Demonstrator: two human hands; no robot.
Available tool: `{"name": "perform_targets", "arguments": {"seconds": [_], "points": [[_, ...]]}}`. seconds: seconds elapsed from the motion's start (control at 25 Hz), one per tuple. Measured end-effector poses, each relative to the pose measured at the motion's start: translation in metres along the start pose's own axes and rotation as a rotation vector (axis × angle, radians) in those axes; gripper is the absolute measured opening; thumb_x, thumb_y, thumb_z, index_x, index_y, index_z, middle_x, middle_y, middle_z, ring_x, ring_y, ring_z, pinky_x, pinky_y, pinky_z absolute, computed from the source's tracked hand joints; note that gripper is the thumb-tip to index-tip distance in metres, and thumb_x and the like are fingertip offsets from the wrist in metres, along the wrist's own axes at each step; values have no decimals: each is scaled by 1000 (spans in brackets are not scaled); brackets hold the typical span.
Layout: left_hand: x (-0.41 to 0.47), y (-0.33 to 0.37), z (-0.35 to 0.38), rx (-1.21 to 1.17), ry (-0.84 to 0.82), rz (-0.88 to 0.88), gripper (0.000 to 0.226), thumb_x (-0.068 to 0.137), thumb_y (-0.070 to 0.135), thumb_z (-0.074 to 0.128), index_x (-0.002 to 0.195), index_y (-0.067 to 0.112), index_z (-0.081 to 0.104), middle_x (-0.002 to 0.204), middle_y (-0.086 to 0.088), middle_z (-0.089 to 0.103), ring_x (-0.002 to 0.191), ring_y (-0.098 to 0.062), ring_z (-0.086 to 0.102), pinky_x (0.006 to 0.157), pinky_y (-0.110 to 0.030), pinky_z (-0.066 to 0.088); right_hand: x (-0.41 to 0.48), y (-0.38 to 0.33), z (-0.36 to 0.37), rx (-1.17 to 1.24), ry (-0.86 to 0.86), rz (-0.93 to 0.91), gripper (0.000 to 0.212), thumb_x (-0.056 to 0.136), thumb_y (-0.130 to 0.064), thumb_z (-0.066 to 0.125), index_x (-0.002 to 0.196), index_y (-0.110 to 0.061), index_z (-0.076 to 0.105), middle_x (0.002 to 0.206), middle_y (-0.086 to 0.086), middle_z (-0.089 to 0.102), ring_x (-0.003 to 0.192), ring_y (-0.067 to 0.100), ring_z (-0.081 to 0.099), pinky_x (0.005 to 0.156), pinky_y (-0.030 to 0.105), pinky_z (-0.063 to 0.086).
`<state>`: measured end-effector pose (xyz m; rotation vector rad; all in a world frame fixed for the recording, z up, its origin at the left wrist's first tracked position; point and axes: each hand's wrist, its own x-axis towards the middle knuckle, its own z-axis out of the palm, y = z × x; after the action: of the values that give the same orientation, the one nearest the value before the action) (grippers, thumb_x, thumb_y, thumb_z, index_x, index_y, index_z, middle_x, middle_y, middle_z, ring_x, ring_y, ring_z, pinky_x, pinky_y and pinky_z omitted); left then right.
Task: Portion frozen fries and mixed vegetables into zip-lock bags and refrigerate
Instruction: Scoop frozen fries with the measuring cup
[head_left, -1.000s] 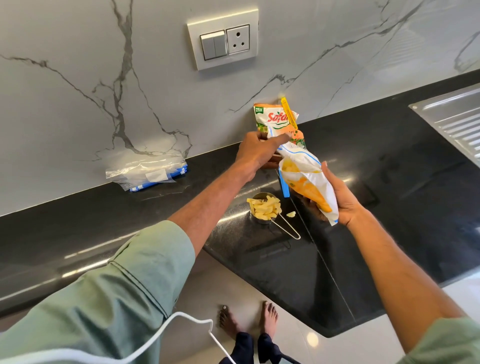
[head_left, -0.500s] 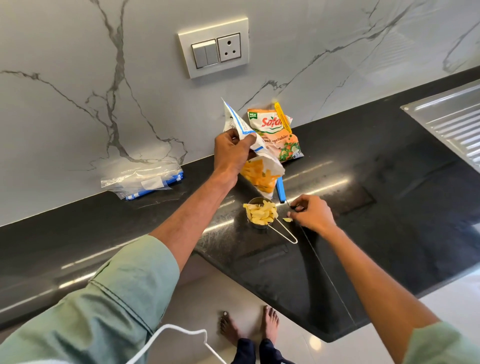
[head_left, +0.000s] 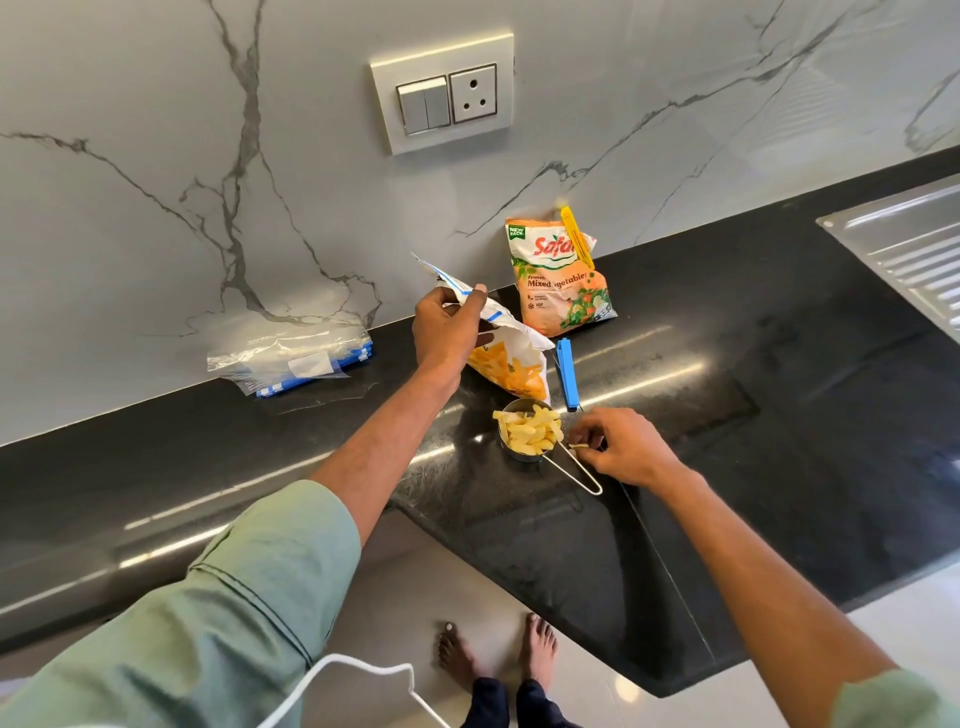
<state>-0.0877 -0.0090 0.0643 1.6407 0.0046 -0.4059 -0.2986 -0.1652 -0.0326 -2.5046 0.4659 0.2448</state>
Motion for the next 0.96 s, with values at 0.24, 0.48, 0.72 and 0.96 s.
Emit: {"name": "perform_targets", "arguments": {"seconds": [0.24, 0.48, 0.72, 0.96], "points": [[1, -10, -2, 10, -10, -15, 33, 97, 35, 70, 122, 14, 65, 112, -2, 75, 88, -14, 77, 69, -31, 64, -2, 1, -1, 69, 26, 53, 26, 79, -24, 83, 98, -29, 67, 83, -13, 68, 76, 3, 65, 80, 30, 61], [2, -14, -2, 1, 3, -14, 36, 97, 35, 70, 126, 14, 64, 115, -2, 74, 91, -14, 77, 70, -31, 65, -7, 2, -14, 402, 159, 153, 26, 77, -15, 91, 91, -21, 70, 88, -3, 74, 75, 11, 73, 77, 31, 64], [2, -16, 3, 18, 22, -4, 36, 96, 39, 70, 123, 17, 65, 111, 0, 74, 89, -13, 77, 75, -35, 65, 5, -55, -36, 500, 166, -73, 29, 79, -17, 90, 100, -18, 70, 96, -5, 73, 84, 11, 72, 77, 23, 62], [0, -14, -2, 87, 14, 10, 30, 95, 46, 68, 114, 22, 66, 104, 4, 74, 88, -12, 76, 80, -39, 65, 21, -75, -37, 250, 180, -133, 21, 83, -22, 86, 96, -23, 69, 91, -10, 70, 83, 9, 68, 78, 34, 63]]}}
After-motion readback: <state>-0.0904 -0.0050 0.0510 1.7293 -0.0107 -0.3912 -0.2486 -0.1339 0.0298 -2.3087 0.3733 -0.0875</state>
